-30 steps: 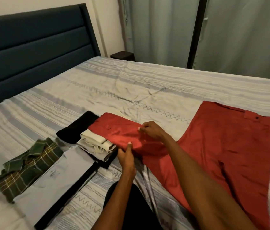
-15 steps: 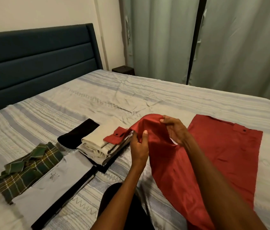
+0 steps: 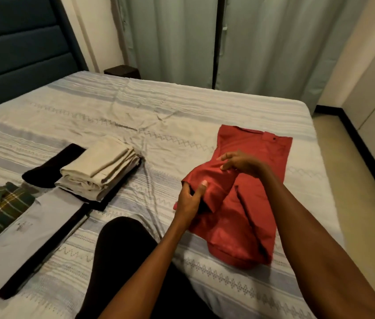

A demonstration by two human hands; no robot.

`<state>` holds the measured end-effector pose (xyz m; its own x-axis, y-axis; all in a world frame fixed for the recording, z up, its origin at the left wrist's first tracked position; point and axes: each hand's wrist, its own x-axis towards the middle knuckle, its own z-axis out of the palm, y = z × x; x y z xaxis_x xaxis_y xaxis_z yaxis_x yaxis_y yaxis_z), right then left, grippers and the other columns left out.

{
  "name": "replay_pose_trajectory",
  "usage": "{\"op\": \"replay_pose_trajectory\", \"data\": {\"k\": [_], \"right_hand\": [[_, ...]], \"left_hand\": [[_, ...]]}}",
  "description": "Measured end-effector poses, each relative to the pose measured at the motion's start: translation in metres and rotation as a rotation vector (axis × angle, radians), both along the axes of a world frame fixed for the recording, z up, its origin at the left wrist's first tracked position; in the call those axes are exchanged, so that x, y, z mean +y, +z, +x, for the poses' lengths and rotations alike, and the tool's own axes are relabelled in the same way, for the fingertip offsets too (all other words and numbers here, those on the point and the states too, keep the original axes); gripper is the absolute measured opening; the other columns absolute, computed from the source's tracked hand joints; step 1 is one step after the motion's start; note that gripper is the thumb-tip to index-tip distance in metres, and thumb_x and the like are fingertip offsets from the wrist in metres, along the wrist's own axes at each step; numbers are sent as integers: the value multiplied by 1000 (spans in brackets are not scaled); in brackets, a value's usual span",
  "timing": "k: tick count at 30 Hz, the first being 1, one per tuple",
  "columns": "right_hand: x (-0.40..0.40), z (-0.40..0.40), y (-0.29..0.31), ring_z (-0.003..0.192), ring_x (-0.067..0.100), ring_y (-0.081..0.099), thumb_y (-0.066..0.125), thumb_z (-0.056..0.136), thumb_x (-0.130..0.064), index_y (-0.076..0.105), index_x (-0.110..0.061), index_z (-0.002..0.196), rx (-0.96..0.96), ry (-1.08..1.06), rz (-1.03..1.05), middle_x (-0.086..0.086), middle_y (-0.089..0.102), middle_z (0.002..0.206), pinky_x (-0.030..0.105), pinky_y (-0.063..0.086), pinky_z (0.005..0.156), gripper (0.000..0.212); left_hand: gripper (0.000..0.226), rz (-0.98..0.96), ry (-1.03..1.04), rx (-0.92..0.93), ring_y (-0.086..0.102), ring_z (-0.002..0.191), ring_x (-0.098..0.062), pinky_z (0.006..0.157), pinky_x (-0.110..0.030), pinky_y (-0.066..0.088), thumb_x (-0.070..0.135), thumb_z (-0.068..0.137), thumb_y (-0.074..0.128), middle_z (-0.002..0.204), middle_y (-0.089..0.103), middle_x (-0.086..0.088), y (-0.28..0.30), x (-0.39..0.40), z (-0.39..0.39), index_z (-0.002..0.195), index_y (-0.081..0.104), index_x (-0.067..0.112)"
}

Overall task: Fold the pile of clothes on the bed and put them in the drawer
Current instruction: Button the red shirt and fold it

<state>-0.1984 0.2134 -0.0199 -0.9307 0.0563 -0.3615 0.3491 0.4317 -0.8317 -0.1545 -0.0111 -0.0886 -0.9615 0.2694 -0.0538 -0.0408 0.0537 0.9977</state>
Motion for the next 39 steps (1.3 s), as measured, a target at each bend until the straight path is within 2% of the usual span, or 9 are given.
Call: {"op": "replay_pose_trajectory", "data": {"k": [4,9,12,17,20,23,26,31,39], "right_hand": [[25,26,-23,70,17,56,64,90,2,70,-13,106,-28,-56,3,7,67,87,27,46,58,23],[30,38,-43,97,15,63,65,88,-9,77,-16,101,-23,-82,30,3,73,114,23,49,75,20],[24,36,-43,94,8,61,60,84,1,76,-18,110,-41,-46,27,-5,70,114,13,46,70,35],[20,23,-53,90,16,55,62,79,1,76,-20,107,-82,-10,133,-2,69,110,25,41,65,37],[19,20,-60,68,16,50,71,86,-9,70,-18,78,-124,77,204,-3,58,76,27,38,55,12],[19,18,-68,48,14,35,72,85,-6,46,-21,59,-168,134,231,1,41,59,24,28,46,40],[17,13,-70,45,5,39,64,84,7,49,-20,62,-125,74,200,-2,46,63,18,31,40,37],[18,8,-65,71,10,56,58,86,10,70,-10,118,53,-157,-18,10,66,91,13,46,58,40],[17,-11,-106,93,27,64,69,91,-10,63,2,122,99,-151,259,17,68,110,35,54,83,35]], "left_hand": [[69,-264,-145,36,62,99,-14,80,-26,47,83,78,49,100,66,9,-30,5,18,105,64,22],[64,-131,102,-368,64,74,-21,73,-33,52,69,97,33,81,69,-3,-33,9,14,91,69,16],[55,59,202,-559,61,49,-21,45,-28,52,53,102,42,70,68,-11,-48,7,4,85,66,6],[34,-492,259,-230,66,89,-28,70,-32,48,41,93,61,94,66,-6,-59,-18,-24,100,60,8],[36,-766,-66,-113,64,77,-19,66,-30,44,53,90,60,79,66,2,-63,-21,-32,85,65,18],[28,-898,-53,32,64,76,-17,63,-28,42,46,92,59,85,70,2,-64,-15,-35,90,70,21],[18,-681,100,63,58,74,-17,59,-27,38,35,92,58,82,66,2,-57,-10,-36,86,62,19],[16,-135,357,-16,57,63,-16,47,-25,45,26,95,58,82,62,-4,-29,-25,-75,95,58,9],[28,-163,548,-284,67,74,-29,61,-38,56,20,98,56,101,64,-16,-50,-60,-152,123,47,10]]}}
